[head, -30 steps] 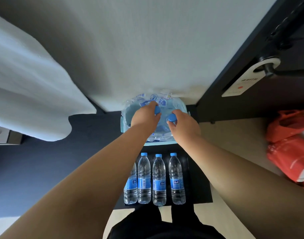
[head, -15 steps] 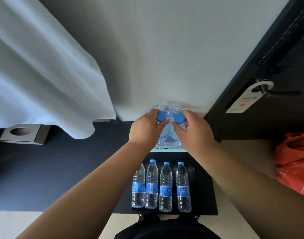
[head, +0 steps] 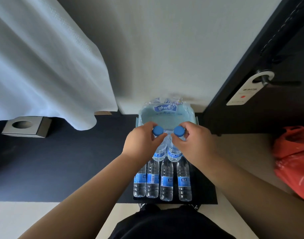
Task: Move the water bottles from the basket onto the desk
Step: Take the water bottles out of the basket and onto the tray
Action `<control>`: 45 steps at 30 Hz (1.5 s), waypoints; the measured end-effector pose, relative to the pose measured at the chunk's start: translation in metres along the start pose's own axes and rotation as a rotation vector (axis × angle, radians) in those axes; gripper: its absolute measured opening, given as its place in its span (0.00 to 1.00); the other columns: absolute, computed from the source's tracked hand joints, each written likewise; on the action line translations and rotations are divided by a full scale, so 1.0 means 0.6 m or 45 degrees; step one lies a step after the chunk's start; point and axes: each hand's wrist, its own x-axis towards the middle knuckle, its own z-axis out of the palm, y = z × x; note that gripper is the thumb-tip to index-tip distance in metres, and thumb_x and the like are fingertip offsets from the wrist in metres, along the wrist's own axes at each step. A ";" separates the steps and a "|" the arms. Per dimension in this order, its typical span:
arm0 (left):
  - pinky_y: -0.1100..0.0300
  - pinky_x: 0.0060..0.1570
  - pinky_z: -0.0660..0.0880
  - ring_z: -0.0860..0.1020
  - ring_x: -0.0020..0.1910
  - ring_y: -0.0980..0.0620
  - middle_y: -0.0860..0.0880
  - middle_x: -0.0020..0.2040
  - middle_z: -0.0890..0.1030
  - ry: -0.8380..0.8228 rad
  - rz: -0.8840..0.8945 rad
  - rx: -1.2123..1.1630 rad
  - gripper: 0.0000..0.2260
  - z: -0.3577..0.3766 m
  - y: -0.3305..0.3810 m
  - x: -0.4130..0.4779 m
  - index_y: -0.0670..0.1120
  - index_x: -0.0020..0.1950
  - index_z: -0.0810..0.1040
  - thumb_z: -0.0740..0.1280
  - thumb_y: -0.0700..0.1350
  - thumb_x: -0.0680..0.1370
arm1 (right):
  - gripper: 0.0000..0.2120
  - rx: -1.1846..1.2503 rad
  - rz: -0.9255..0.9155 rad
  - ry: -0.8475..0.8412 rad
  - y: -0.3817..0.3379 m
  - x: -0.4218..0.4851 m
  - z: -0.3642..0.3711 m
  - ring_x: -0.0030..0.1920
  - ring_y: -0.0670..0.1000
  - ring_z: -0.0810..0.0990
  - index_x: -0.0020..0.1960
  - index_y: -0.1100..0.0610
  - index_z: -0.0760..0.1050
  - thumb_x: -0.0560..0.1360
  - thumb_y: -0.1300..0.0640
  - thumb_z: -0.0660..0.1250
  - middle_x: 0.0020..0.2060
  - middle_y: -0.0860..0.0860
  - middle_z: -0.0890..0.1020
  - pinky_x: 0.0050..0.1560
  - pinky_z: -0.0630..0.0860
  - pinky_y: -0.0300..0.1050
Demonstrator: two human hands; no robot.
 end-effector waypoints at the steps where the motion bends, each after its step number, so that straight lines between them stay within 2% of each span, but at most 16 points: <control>1: 0.61 0.31 0.71 0.76 0.31 0.58 0.56 0.32 0.77 -0.052 -0.038 -0.011 0.10 0.011 -0.007 -0.004 0.55 0.50 0.79 0.72 0.59 0.76 | 0.10 0.004 0.025 -0.039 0.006 -0.003 0.008 0.32 0.47 0.77 0.47 0.51 0.80 0.75 0.47 0.76 0.32 0.44 0.78 0.28 0.68 0.39; 6: 0.54 0.37 0.78 0.78 0.36 0.54 0.54 0.36 0.79 -0.284 -0.240 0.021 0.12 0.078 -0.056 -0.023 0.52 0.46 0.77 0.72 0.59 0.76 | 0.08 0.058 0.209 -0.251 0.050 -0.024 0.063 0.32 0.45 0.77 0.44 0.53 0.79 0.75 0.50 0.76 0.31 0.44 0.79 0.31 0.69 0.38; 8: 0.57 0.34 0.75 0.78 0.36 0.55 0.54 0.36 0.79 -0.350 -0.313 0.038 0.12 0.105 -0.078 -0.035 0.52 0.44 0.77 0.72 0.59 0.76 | 0.08 0.054 0.287 -0.326 0.072 -0.038 0.084 0.32 0.45 0.77 0.42 0.53 0.78 0.74 0.51 0.76 0.31 0.45 0.79 0.32 0.69 0.38; 12: 0.62 0.30 0.67 0.76 0.35 0.57 0.54 0.38 0.77 -0.480 -0.382 0.086 0.12 0.151 -0.113 -0.060 0.53 0.44 0.74 0.70 0.58 0.77 | 0.07 0.063 0.470 -0.424 0.114 -0.066 0.116 0.34 0.48 0.80 0.41 0.51 0.78 0.74 0.52 0.75 0.32 0.47 0.81 0.33 0.75 0.44; 15: 0.62 0.29 0.66 0.76 0.36 0.56 0.52 0.40 0.78 -0.518 -0.442 0.128 0.12 0.169 -0.131 -0.060 0.53 0.42 0.73 0.69 0.58 0.78 | 0.08 0.057 0.567 -0.458 0.138 -0.078 0.134 0.30 0.43 0.79 0.39 0.51 0.77 0.73 0.53 0.75 0.31 0.47 0.80 0.27 0.70 0.35; 17: 0.61 0.29 0.67 0.76 0.36 0.55 0.51 0.40 0.77 -0.541 -0.482 0.150 0.13 0.182 -0.143 -0.056 0.53 0.40 0.72 0.68 0.58 0.78 | 0.10 0.076 0.624 -0.462 0.150 -0.079 0.148 0.28 0.43 0.77 0.37 0.52 0.75 0.72 0.53 0.74 0.29 0.47 0.78 0.24 0.67 0.33; 21: 0.60 0.27 0.66 0.75 0.35 0.55 0.52 0.39 0.77 -0.530 -0.575 0.187 0.14 0.207 -0.158 -0.036 0.54 0.41 0.71 0.68 0.60 0.79 | 0.06 0.044 0.721 -0.480 0.159 -0.057 0.172 0.32 0.50 0.82 0.40 0.50 0.77 0.72 0.50 0.72 0.33 0.48 0.81 0.31 0.77 0.47; 24: 0.60 0.27 0.66 0.75 0.33 0.54 0.53 0.36 0.77 -0.505 -0.648 0.224 0.17 0.233 -0.168 -0.022 0.51 0.47 0.75 0.67 0.64 0.77 | 0.08 -0.073 0.733 -0.516 0.171 -0.045 0.197 0.34 0.50 0.81 0.43 0.50 0.77 0.74 0.47 0.70 0.35 0.48 0.82 0.32 0.76 0.47; 26: 0.59 0.29 0.70 0.78 0.34 0.52 0.53 0.35 0.78 -0.500 -0.677 0.240 0.18 0.248 -0.174 -0.013 0.50 0.49 0.76 0.67 0.65 0.77 | 0.10 -0.119 0.763 -0.524 0.182 -0.041 0.212 0.36 0.51 0.82 0.47 0.52 0.78 0.76 0.45 0.69 0.38 0.49 0.82 0.34 0.77 0.47; 30: 0.51 0.42 0.82 0.82 0.38 0.47 0.50 0.39 0.82 -0.550 -0.688 0.303 0.21 0.278 -0.181 0.019 0.49 0.48 0.78 0.66 0.67 0.77 | 0.13 -0.124 0.849 -0.514 0.203 -0.027 0.237 0.38 0.53 0.84 0.51 0.54 0.79 0.78 0.44 0.69 0.40 0.51 0.84 0.38 0.81 0.49; 33: 0.55 0.36 0.79 0.83 0.35 0.47 0.49 0.38 0.83 -0.606 -0.671 0.343 0.21 0.300 -0.180 0.036 0.46 0.49 0.79 0.65 0.65 0.79 | 0.15 -0.143 0.894 -0.510 0.221 -0.017 0.252 0.39 0.54 0.85 0.54 0.54 0.79 0.79 0.43 0.68 0.42 0.52 0.84 0.40 0.84 0.51; 35: 0.56 0.34 0.77 0.83 0.36 0.46 0.47 0.38 0.83 -0.635 -0.655 0.374 0.21 0.311 -0.178 0.042 0.45 0.48 0.78 0.65 0.63 0.80 | 0.17 -0.179 0.908 -0.514 0.236 -0.014 0.261 0.38 0.53 0.84 0.54 0.56 0.79 0.80 0.42 0.67 0.40 0.52 0.84 0.38 0.82 0.49; 38: 0.56 0.33 0.73 0.83 0.37 0.44 0.46 0.38 0.83 -0.698 -0.664 0.374 0.16 0.325 -0.176 0.040 0.45 0.43 0.80 0.63 0.55 0.80 | 0.19 -0.165 0.932 -0.553 0.254 -0.015 0.272 0.39 0.55 0.85 0.56 0.59 0.79 0.81 0.43 0.66 0.42 0.54 0.85 0.40 0.82 0.50; 40: 0.55 0.37 0.75 0.83 0.40 0.43 0.45 0.42 0.84 -0.732 -0.624 0.402 0.15 0.331 -0.176 0.027 0.45 0.48 0.81 0.60 0.53 0.81 | 0.19 -0.177 0.940 -0.574 0.264 -0.018 0.274 0.43 0.58 0.85 0.57 0.60 0.78 0.82 0.44 0.65 0.46 0.57 0.85 0.43 0.83 0.52; 42: 0.51 0.44 0.81 0.83 0.42 0.44 0.46 0.46 0.82 -0.755 -0.569 0.447 0.14 0.336 -0.179 0.006 0.47 0.53 0.79 0.59 0.54 0.82 | 0.17 -0.193 0.958 -0.556 0.275 -0.024 0.270 0.45 0.60 0.84 0.57 0.61 0.78 0.83 0.46 0.63 0.48 0.58 0.84 0.41 0.80 0.52; 45: 0.53 0.38 0.81 0.82 0.38 0.49 0.50 0.42 0.81 -0.771 -0.529 0.479 0.12 0.340 -0.194 -0.027 0.50 0.55 0.79 0.61 0.55 0.82 | 0.19 -0.191 0.946 -0.539 0.285 -0.041 0.260 0.47 0.59 0.84 0.61 0.60 0.77 0.83 0.46 0.61 0.50 0.57 0.83 0.40 0.78 0.50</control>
